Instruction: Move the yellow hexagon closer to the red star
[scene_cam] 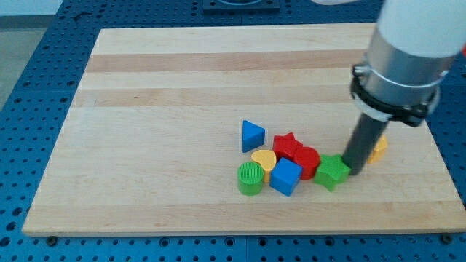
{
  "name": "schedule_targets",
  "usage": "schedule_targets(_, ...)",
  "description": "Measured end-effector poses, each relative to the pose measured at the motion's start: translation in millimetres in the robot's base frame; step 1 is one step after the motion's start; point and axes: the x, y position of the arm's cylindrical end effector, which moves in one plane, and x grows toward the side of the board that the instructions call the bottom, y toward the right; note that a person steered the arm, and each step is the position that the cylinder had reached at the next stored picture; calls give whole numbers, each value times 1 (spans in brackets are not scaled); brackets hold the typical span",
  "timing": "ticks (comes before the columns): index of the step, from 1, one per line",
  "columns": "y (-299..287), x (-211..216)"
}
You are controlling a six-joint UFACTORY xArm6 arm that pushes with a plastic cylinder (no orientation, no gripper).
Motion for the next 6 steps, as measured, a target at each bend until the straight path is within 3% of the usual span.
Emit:
schedule_targets(1,-18,-9)
schedule_targets(4,135,-6)
schedule_targets(6,83,-38)
